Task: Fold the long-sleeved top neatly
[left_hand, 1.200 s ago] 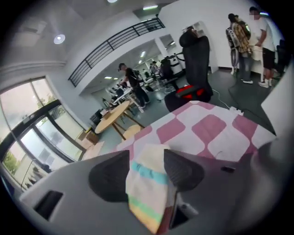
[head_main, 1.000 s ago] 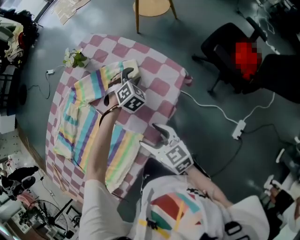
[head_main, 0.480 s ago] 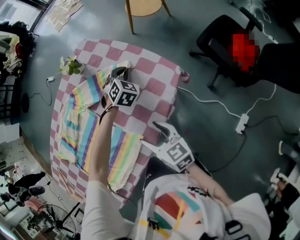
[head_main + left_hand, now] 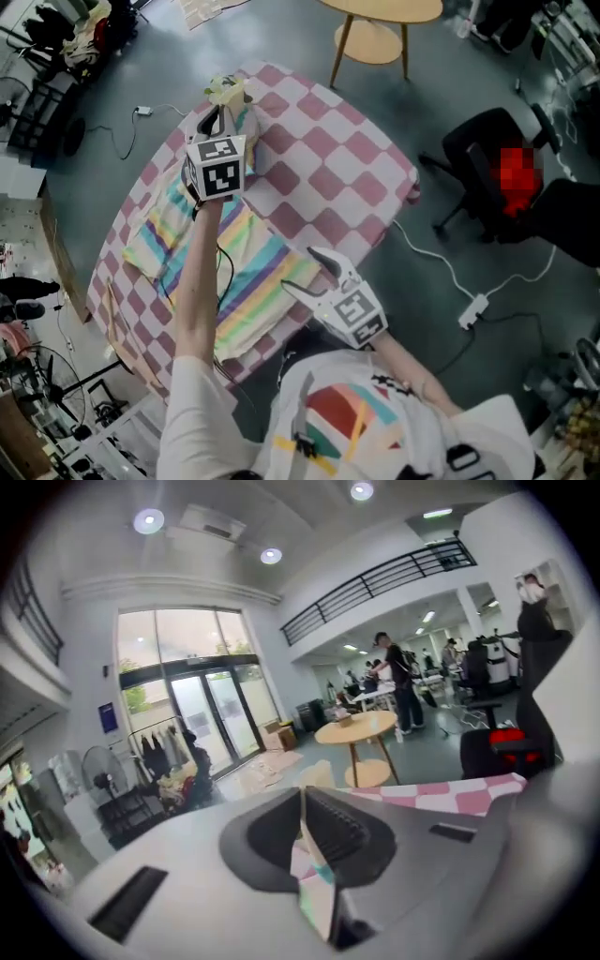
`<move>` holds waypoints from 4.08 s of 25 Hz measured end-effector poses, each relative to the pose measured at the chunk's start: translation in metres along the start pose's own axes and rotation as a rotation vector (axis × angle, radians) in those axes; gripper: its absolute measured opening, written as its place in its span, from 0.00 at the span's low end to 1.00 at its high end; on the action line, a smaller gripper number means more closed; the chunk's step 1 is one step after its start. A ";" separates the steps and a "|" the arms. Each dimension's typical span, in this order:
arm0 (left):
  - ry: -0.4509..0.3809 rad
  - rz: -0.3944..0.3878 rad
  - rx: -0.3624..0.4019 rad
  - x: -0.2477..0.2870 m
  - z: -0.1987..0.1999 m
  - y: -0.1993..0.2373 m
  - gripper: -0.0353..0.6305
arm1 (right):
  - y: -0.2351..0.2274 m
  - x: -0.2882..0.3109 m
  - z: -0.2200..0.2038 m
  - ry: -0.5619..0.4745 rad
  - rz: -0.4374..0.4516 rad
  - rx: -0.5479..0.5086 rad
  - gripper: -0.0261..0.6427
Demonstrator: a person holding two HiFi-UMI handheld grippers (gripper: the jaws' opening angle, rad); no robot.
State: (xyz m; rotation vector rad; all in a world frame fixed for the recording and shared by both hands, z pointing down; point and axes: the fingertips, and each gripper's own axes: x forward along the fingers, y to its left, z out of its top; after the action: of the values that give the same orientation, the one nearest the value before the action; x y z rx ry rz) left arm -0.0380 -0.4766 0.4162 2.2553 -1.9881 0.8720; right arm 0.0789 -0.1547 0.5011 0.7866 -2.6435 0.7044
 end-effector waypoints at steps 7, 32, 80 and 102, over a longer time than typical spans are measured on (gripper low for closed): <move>0.049 0.305 -0.232 -0.106 -0.084 0.170 0.09 | 0.072 0.041 -0.002 0.074 0.172 -0.115 0.53; 0.355 0.475 -0.813 -0.270 -0.406 0.215 0.09 | 0.223 0.109 -0.052 0.239 0.348 -0.241 0.53; 0.625 0.404 -0.503 -0.513 -0.482 -0.093 0.24 | -0.010 -0.005 -0.109 0.317 0.028 -0.615 0.53; 0.655 0.230 -0.348 -0.493 -0.482 -0.080 0.13 | -0.072 0.013 -0.131 0.507 -0.093 -0.725 0.27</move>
State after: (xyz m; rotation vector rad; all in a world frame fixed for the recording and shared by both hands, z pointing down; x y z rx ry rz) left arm -0.1733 0.1636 0.6500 1.3430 -1.8968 1.0106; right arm 0.1280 -0.1434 0.6429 0.4338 -2.1287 -0.1007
